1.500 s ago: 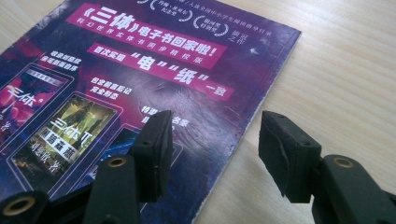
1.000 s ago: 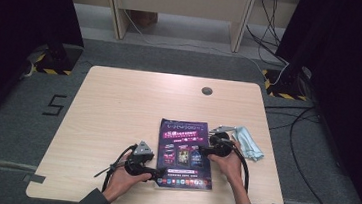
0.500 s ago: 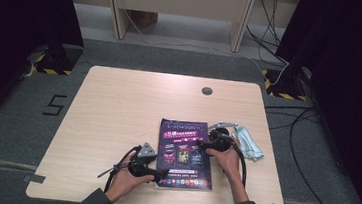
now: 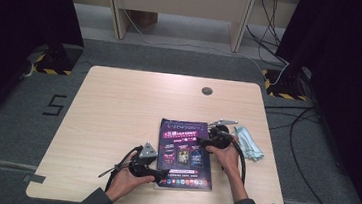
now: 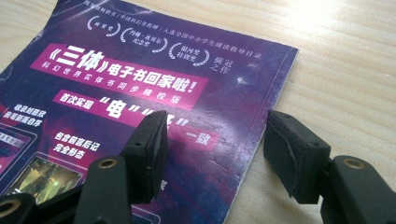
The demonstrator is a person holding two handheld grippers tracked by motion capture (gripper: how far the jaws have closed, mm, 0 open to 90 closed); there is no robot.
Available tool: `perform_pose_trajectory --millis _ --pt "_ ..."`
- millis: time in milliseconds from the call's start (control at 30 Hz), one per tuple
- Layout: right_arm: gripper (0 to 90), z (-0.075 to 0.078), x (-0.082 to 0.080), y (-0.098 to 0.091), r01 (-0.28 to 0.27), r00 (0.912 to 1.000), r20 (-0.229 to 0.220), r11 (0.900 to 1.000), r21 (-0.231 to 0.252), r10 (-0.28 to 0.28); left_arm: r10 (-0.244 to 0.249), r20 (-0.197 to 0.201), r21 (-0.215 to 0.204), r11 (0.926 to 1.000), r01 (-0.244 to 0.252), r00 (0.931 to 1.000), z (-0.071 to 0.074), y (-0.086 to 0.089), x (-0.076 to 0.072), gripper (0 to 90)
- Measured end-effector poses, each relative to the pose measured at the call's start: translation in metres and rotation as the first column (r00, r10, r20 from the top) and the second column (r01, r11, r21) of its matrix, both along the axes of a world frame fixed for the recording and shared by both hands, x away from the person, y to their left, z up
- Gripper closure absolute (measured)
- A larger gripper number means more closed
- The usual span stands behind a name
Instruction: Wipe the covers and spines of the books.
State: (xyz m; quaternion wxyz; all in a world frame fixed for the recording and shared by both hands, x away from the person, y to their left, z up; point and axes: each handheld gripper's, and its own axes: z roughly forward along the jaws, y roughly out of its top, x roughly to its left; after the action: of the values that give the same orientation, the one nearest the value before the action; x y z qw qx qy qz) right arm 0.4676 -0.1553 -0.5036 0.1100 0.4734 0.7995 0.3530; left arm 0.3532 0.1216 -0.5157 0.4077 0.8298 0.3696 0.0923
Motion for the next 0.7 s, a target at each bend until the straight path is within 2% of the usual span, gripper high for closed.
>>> perform_pose_trajectory --millis 233,400,467,700 --pt "47.7 0.0 0.0 -0.003 0.025 0.9997 -0.003 0.9994 0.023 -0.025 -0.007 0.004 0.007 1.0 0.007 1.0 0.0 0.0 0.0 24.8" --pt "55.7 -0.002 0.001 -0.014 0.074 0.9965 -0.049 0.9884 0.132 -0.068 -0.012 0.005 0.011 0.9999 0.012 0.9999 0.0 0.0 0.0 25.0" --pt "58.5 -0.003 0.001 -0.016 0.069 0.9973 -0.032 0.988 0.138 -0.066 -0.013 0.005 0.013 0.9998 0.013 0.9999 0.001 0.0 0.0 25.3" --pt "61.6 -0.001 -0.001 -0.015 0.074 0.9969 -0.038 0.9871 0.142 -0.07 -0.018 0.006 0.016 0.9997 0.018 0.9998 0.001 0.001 0.001 26.8"
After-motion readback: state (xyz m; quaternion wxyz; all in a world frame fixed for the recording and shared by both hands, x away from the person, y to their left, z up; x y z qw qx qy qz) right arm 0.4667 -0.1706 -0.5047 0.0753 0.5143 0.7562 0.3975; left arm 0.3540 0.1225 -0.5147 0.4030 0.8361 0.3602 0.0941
